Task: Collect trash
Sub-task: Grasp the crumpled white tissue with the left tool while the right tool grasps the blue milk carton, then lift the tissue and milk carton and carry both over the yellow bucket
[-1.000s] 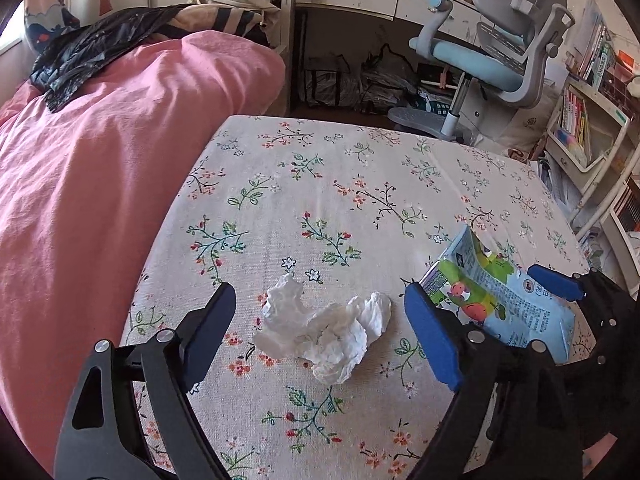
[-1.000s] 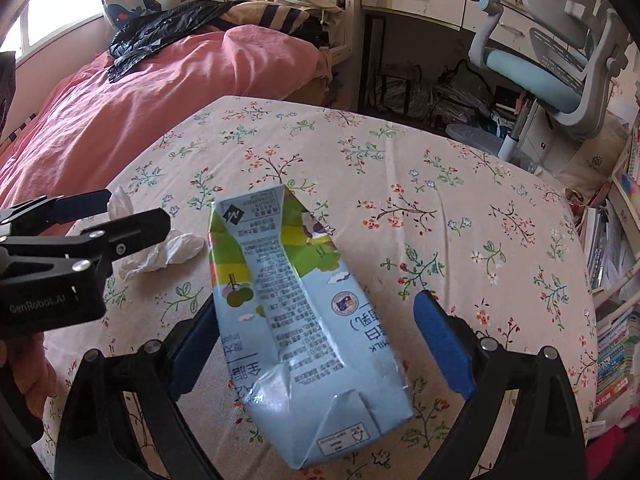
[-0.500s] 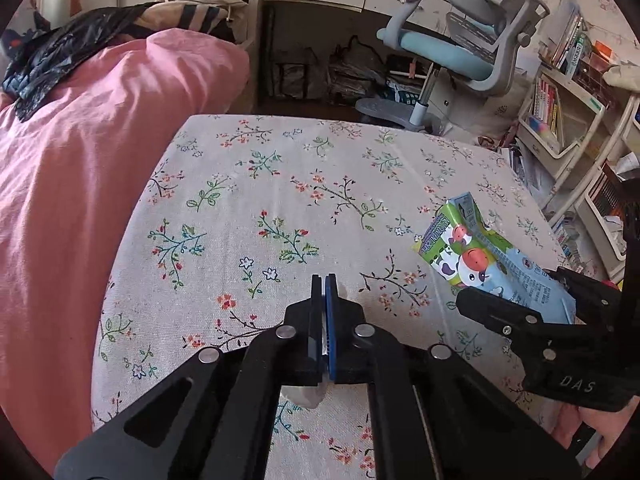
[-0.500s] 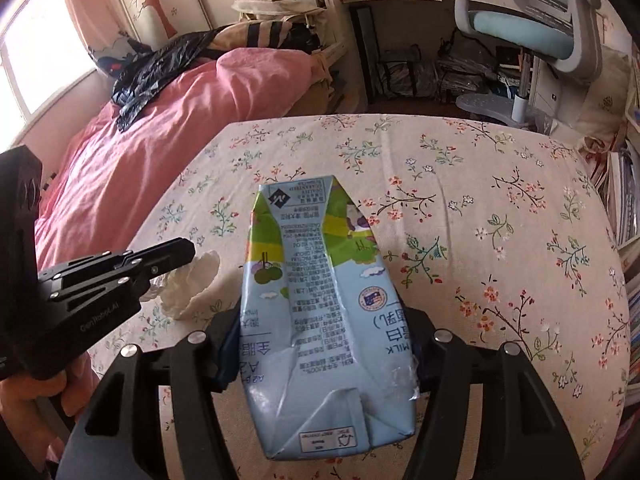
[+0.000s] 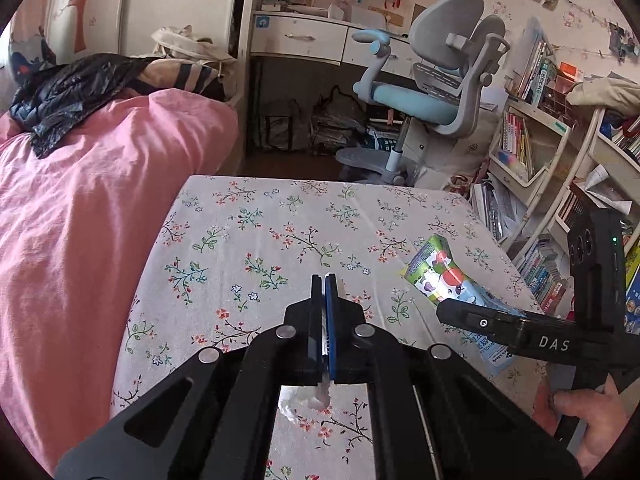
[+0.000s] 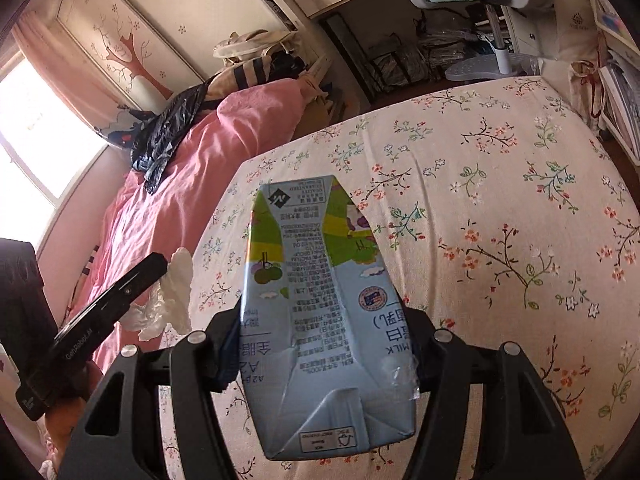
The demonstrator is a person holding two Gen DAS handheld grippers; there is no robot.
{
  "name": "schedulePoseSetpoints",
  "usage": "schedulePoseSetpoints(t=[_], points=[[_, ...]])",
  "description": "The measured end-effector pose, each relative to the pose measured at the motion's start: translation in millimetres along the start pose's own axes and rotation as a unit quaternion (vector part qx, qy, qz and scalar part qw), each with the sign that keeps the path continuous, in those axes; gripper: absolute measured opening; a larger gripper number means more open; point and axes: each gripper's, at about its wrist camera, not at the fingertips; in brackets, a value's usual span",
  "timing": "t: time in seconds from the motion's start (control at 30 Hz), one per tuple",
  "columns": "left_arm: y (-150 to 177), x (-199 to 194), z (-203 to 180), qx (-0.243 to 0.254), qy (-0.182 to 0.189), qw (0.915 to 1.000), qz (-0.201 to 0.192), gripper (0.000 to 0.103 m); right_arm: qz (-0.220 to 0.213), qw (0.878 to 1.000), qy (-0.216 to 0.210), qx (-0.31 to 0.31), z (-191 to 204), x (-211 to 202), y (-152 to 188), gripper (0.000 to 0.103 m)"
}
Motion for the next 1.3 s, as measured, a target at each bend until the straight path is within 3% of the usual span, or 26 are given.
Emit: schedulePoseSetpoints(t=[0.3, 0.67, 0.97, 1.3], points=[[0.3, -29.8, -3.4, 0.003, -0.005, 0.9998, -0.019, 0.002, -0.022, 0.998, -0.046, 0.036, 4.6, -19.9, 2.6, 0.061], [5.0, -66.1, -10.8, 0.015, -0.006, 0.999, -0.041, 0.002, -0.043, 0.995, -0.068, 0.055, 9.9, -42.1, 6.9, 0.061], [-0.1, -98.4, 0.9, -0.026, 0.014, 0.9977, -0.061, 0.002, -0.057, 0.992, -0.091, 0.073, 14.4, -56.0, 8.7, 0.061], [10.5, -129.1, -2.0, -0.024, 0.009, 0.9974, -0.068, 0.002, -0.074, 0.989, -0.11, 0.073, 23.4, -78.7, 15.5, 0.061]])
Point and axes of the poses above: each gripper's, at about its wrist camera, not at the fingertips, and x roughly the way its jaws point, z to its left, y to its underside, and after that the axes turned 12 degrees about -z, right-handed
